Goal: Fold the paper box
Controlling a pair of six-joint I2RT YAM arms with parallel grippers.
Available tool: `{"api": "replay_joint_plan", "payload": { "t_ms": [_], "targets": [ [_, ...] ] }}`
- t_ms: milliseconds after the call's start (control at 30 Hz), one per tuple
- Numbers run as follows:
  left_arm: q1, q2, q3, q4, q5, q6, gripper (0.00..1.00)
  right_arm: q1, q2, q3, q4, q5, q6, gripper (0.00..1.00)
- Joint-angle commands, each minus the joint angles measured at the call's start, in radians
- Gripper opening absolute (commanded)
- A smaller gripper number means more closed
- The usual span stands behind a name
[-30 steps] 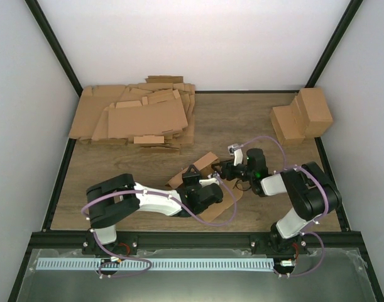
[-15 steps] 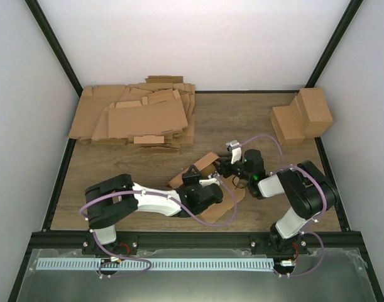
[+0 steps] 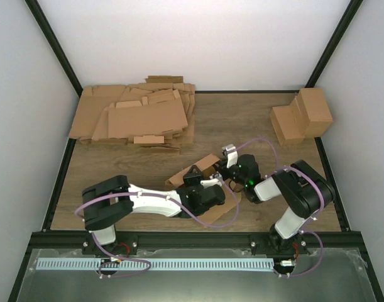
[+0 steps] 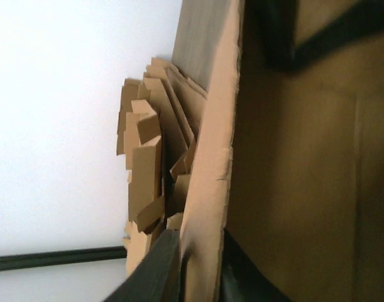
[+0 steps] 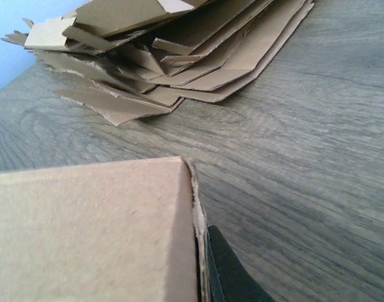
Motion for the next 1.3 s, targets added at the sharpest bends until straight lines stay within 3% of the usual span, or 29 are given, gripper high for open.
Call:
{"api": "replay_joint_plan", "payload": {
  "t_ms": [0,133,233,300,400,500,700,933,1100,1267],
  "targets": [
    [-0.046,-0.080,0.062,-0.107,0.072,-0.129,0.28,0.018,-0.020,-0.009,0.048,0.072,0.010,0.01],
    [-0.082,-0.142,0.114,-0.244,0.174,-0.247,0.56,0.033,-0.017,-0.010,0.054,0.080,0.003,0.01],
    [-0.091,-0.198,0.163,-0.331,0.245,-0.326,0.88,0.046,-0.027,-0.016,0.056,0.083,-0.004,0.01],
    [-0.092,-0.242,0.185,-0.366,0.289,-0.376,0.99,0.052,-0.039,-0.019,0.053,0.082,-0.011,0.01],
    [-0.083,-0.324,0.218,-0.389,0.363,-0.452,1.00,0.064,-0.057,-0.021,0.044,0.080,-0.024,0.01],
    [-0.004,-0.399,0.277,-0.434,0.487,-0.555,1.00,0.069,-0.072,-0.024,0.036,0.072,-0.030,0.01],
    [0.302,-0.462,0.330,-0.497,0.841,-0.744,1.00,0.095,-0.130,-0.040,0.001,0.061,-0.044,0.02],
    [0.609,-0.365,0.296,-0.478,1.315,-0.835,1.00,0.148,-0.115,-0.057,0.016,0.082,-0.051,0.05],
    [0.662,-0.282,0.254,-0.423,1.456,-0.818,1.00,0.181,-0.078,-0.046,0.036,0.096,-0.057,0.06],
    [0.662,-0.203,0.190,-0.370,1.569,-0.797,0.88,0.230,-0.026,-0.041,0.064,0.151,-0.065,0.08]
  ]
}}
